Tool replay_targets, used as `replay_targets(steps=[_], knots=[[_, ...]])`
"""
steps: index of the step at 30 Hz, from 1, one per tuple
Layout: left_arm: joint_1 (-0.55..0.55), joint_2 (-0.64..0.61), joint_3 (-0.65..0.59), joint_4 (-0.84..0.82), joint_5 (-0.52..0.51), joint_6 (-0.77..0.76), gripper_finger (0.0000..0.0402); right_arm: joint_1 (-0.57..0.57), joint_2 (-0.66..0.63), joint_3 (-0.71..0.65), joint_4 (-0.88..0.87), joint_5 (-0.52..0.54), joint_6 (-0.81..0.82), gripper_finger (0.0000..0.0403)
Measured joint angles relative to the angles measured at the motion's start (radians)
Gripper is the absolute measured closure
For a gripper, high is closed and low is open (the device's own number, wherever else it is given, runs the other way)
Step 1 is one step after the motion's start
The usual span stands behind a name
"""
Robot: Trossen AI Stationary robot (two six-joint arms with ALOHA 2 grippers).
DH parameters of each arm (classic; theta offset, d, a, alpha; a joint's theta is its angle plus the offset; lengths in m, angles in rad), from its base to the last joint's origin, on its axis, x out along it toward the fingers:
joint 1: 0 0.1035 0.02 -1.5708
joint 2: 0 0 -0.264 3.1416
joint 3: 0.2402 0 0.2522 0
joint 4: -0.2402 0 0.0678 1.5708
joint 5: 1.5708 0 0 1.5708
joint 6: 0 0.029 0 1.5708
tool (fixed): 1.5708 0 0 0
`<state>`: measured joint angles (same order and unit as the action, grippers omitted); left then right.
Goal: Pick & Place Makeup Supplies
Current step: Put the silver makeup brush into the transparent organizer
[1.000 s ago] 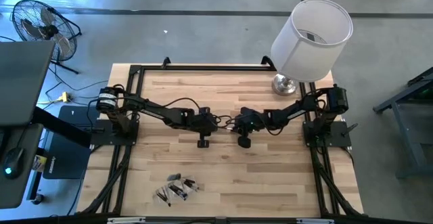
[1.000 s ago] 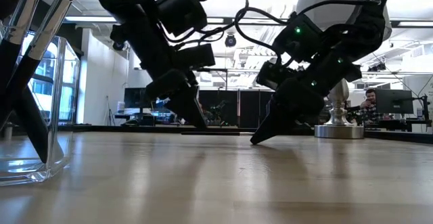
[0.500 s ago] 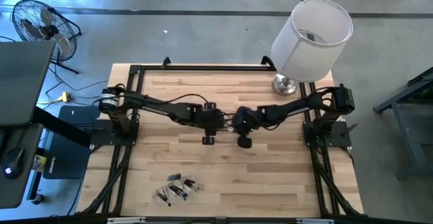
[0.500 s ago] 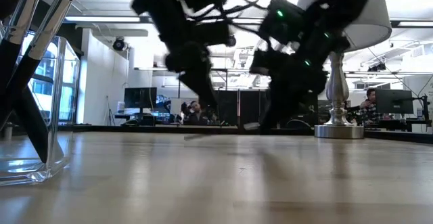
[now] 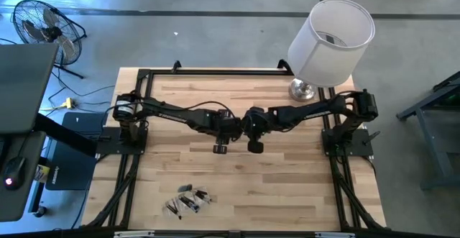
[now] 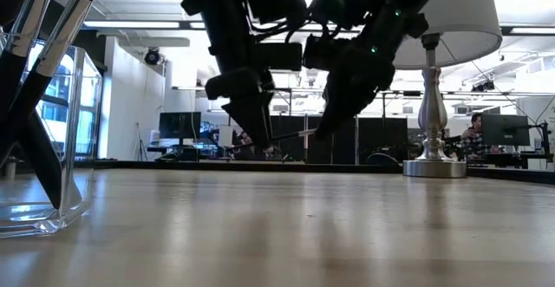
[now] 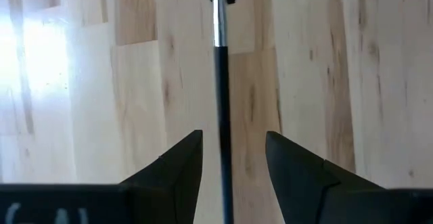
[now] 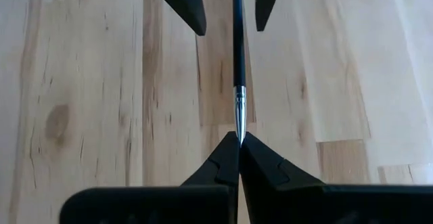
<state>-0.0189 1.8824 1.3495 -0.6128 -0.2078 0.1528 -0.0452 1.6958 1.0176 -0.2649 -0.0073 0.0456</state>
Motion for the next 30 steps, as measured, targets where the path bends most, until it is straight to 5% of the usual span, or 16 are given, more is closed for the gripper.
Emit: replay_targets(steps=[14, 25, 30], knots=[[0.0, -0.001, 0.0, 0.017, -0.015, -0.001, 0.0253, 0.001, -0.032, 0.0, 0.003, -0.027, -0.002, 0.0402], [0.0, 0.0, 0.0, 0.015, -0.007, -0.003, 0.0381, 0.016, -0.039, 0.0, 0.008, -0.025, 0.015, 0.0403], [0.0, 0.0, 0.0, 0.012, 0.008, -0.003, 0.0387, 0.016, -0.04, 0.0, 0.006, -0.039, 0.025, 0.0402]])
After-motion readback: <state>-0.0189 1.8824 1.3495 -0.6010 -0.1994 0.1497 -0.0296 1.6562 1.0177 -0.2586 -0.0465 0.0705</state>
